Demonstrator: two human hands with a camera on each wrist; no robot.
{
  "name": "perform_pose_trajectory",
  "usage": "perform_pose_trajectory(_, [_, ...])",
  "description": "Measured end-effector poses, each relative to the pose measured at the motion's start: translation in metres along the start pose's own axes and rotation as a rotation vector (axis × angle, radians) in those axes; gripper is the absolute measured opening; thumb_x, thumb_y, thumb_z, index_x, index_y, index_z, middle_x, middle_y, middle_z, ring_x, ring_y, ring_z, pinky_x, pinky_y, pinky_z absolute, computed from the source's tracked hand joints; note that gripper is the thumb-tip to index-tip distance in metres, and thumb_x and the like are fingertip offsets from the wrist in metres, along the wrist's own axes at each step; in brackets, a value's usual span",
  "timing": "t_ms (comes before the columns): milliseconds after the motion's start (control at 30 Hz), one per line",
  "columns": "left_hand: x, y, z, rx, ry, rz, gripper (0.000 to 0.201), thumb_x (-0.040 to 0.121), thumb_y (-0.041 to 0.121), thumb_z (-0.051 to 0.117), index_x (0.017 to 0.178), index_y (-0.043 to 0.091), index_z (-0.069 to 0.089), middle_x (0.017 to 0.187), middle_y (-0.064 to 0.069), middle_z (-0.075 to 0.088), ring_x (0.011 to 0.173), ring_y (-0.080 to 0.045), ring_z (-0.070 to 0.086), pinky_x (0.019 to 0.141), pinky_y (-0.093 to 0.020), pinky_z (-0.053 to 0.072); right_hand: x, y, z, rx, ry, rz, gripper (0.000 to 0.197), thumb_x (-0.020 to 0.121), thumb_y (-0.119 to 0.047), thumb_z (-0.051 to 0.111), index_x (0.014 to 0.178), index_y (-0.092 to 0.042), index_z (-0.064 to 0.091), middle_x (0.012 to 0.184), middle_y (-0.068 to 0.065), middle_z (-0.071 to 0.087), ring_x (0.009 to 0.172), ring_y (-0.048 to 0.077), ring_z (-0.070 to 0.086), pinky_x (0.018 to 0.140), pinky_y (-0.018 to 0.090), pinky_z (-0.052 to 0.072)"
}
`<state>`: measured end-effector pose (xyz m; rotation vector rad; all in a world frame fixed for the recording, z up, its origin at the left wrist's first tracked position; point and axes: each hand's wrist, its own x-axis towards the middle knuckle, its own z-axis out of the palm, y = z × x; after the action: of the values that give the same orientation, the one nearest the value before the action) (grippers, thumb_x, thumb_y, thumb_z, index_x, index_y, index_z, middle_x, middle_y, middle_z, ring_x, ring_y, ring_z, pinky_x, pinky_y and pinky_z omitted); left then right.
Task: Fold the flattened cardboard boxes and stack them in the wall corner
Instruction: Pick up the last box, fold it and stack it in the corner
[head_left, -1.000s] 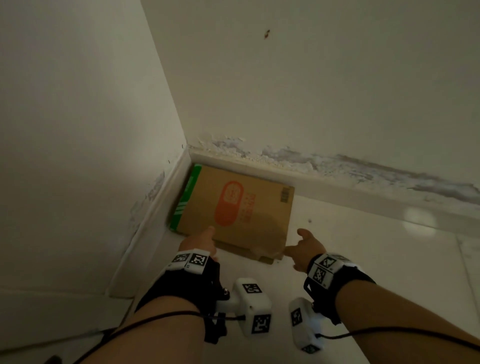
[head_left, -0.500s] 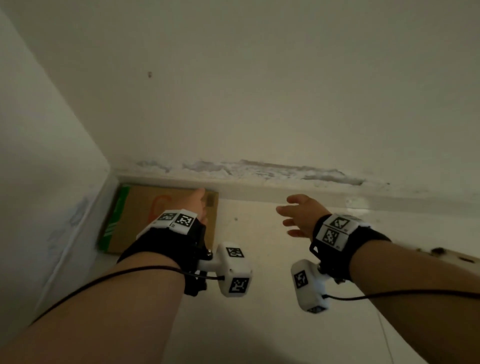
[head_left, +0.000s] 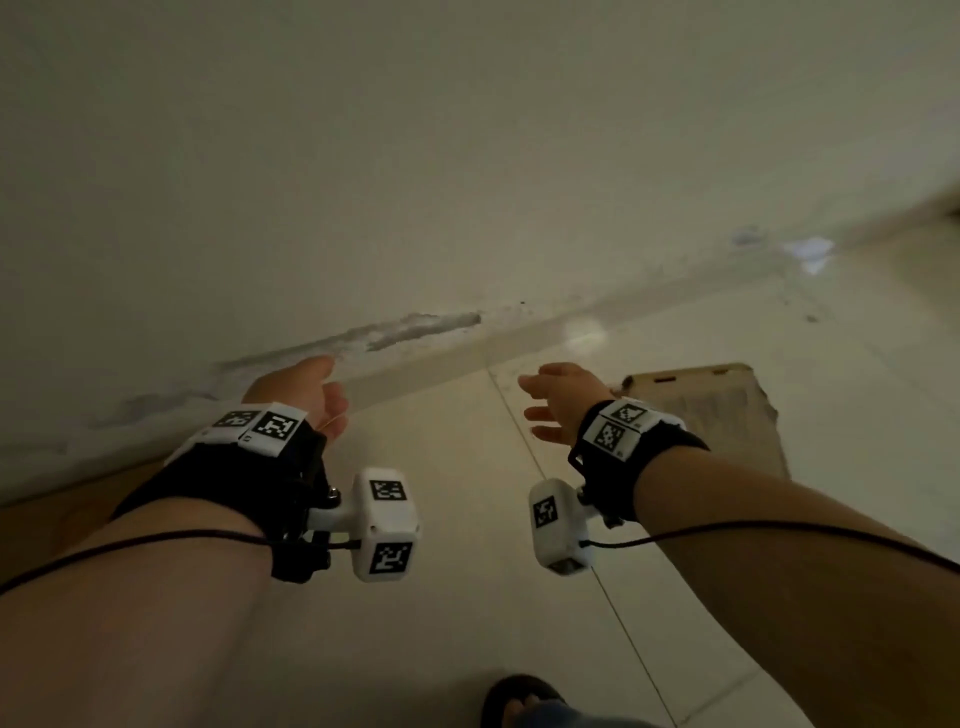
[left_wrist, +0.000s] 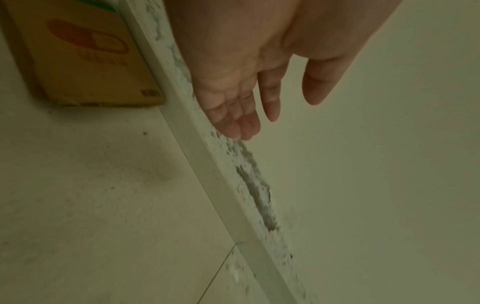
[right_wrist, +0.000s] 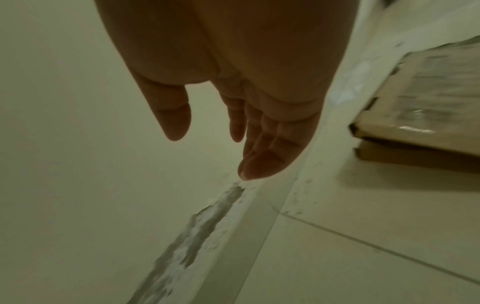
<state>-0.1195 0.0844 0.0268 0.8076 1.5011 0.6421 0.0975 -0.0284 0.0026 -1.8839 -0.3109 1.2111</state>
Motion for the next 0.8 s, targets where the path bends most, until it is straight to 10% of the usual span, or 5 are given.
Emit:
perform_pose_trajectory(133, [-0.013,-0.017,0.054,0.074,-0.072,-0.031,0.013,0.088,0.024,0.048,0.080,0.016,0.055,0.075,-0.003,0.054,0.065,-0.017,0.050,0.064,-0.031,0.042,0.028,0.047,-0.057,0.117,0.134,0.114,0.052,0.086,-0.023,0.061,0.134,-0.014,0.044,0.101,0.007,0.057,0.088,0.022,0.059,0.071,0.036,0.053])
perform_pose_trajectory(267, [-0.019,-0.035,0.109,0.127,-0.116,-0.055,0.016,0.091,0.023,0.046,0.103,0.016,0.054,0.079,-0.002,0.053,0.068,-0.015,0.050,0.073,-0.032,0.042,0.054,0.097,-0.107,0.180,0.264,0.295,0.028,0.086,-0.025,0.061,0.109,-0.010,0.055,0.087,0.009,0.057,0.070,0.019,0.055,0.057,0.031,0.051])
perform_pose_trajectory(533, [-0.003,-0.065,0.166,0.229,-0.164,-0.076,0.036,0.092,0.026,0.044,0.125,0.014,0.052,0.087,-0.002,0.055,0.073,-0.013,0.050,0.081,-0.032,0.040,0.087,0.169,-0.158,0.208,0.379,0.367,0.059,0.080,-0.023,0.063,0.135,-0.014,0.043,0.115,0.015,0.058,0.099,0.032,0.059,0.090,0.045,0.052])
perform_pose_trajectory(667, [0.006,-0.071,0.179,0.273,-0.156,-0.083,0.036,0.092,0.027,0.045,0.124,0.011,0.052,0.102,-0.006,0.057,0.090,-0.019,0.055,0.084,-0.033,0.039,0.102,0.171,-0.157,-0.341,0.265,0.250,0.066,0.083,-0.024,0.061,0.142,-0.024,0.034,0.143,0.012,0.041,0.122,0.034,0.049,0.092,0.033,0.045])
perform_pose_trajectory(800, [0.015,-0.077,0.180,0.300,-0.146,-0.112,0.038,0.092,0.027,0.046,0.126,0.011,0.052,0.111,-0.007,0.054,0.101,-0.021,0.052,0.084,-0.034,0.040,0.119,0.164,-0.135,-1.029,0.007,0.145,0.066,0.084,-0.021,0.054,0.144,-0.029,0.026,0.143,0.014,0.034,0.126,0.037,0.042,0.100,0.044,0.043])
